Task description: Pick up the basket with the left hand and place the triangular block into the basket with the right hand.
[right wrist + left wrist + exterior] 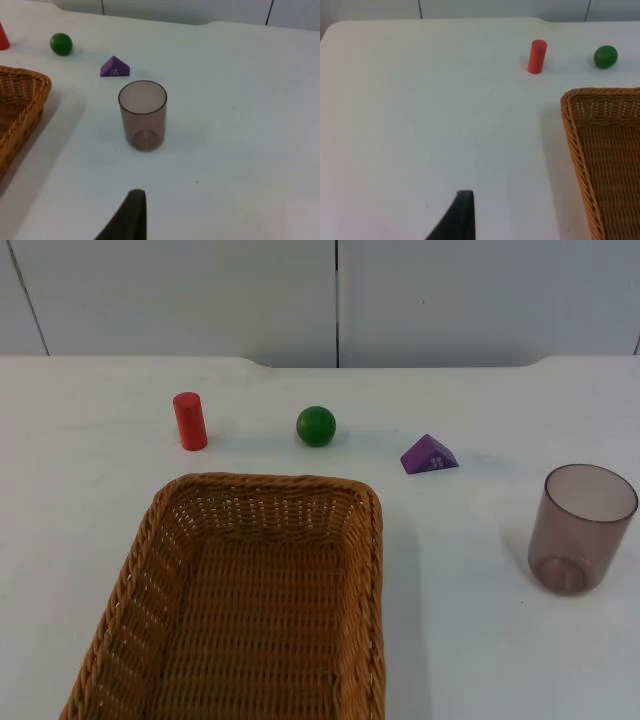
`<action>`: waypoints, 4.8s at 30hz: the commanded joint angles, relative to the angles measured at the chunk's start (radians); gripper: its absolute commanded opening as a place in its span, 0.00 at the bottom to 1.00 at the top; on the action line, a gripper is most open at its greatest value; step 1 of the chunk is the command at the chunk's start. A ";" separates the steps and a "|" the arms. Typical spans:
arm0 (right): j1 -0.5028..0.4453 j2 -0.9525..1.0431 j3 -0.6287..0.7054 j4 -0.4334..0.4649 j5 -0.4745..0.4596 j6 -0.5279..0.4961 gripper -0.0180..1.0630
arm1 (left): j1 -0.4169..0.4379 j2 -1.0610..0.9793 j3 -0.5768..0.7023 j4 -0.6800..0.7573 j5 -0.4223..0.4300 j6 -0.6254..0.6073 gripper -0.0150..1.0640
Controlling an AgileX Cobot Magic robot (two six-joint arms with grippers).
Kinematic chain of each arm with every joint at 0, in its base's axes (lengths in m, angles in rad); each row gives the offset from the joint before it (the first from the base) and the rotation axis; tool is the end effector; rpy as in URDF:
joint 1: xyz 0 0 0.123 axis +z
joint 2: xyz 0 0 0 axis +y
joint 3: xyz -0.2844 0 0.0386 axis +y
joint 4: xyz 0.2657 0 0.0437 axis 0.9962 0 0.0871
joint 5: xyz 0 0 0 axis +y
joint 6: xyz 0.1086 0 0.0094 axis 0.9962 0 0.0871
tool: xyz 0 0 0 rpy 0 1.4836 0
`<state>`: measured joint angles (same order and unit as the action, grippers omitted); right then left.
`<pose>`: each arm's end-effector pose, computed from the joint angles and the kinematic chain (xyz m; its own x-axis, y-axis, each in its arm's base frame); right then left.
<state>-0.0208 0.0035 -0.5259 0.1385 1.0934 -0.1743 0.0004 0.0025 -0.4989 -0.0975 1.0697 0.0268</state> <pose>0.0204 0.0130 0.2830 -0.4491 -0.1000 -0.8879 -0.1384 0.9895 -0.0414 0.0246 -0.0093 0.2767 -0.4668 -0.0203 -0.8841 0.0658 0.9962 -0.0576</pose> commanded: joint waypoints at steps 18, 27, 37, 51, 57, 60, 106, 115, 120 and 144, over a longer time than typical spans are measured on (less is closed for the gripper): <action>-0.007 0.373 -0.191 0.023 -0.118 0.001 0.99 | 0.001 0.308 -0.084 -0.084 -0.103 -0.010 0.99; -0.007 0.692 -0.215 0.023 -0.219 0.001 0.99 | 0.001 0.545 -0.135 -0.101 -0.169 -0.007 0.99; -0.007 0.883 -0.215 0.023 -0.274 0.001 0.99 | 0.001 0.776 -0.155 -0.105 -0.228 0.014 0.99; -0.007 0.911 -0.215 0.023 -0.283 -0.002 0.99 | 0.000 1.088 -0.155 -0.245 -0.277 0.170 0.99; -0.007 0.911 -0.215 0.025 -0.282 -0.002 0.99 | -0.003 1.272 -0.155 -0.401 -0.308 0.319 0.99; -0.007 0.911 -0.215 0.025 -0.283 0.000 0.99 | -0.041 1.379 -0.155 -0.419 -0.332 0.337 0.99; -0.005 0.911 -0.285 0.025 -0.275 -0.039 0.99 | -0.011 1.665 -0.303 -0.430 -0.301 0.373 0.01; -0.005 1.018 -0.426 0.184 -0.254 -0.258 0.99 | 0.172 1.586 -0.303 -0.537 -0.159 0.518 0.01; -0.002 1.193 -0.530 0.246 -0.252 -0.370 0.95 | 0.176 1.586 -0.303 -0.542 -0.163 0.518 0.01; 0.336 2.220 -1.405 0.047 -0.167 -0.590 0.86 | 0.176 1.586 -0.292 -0.551 -0.162 0.518 0.01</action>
<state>0.3054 2.2120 -1.9123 0.1886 0.9168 -0.7439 0.1745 1.6011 -0.7963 -0.6167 0.8960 0.5413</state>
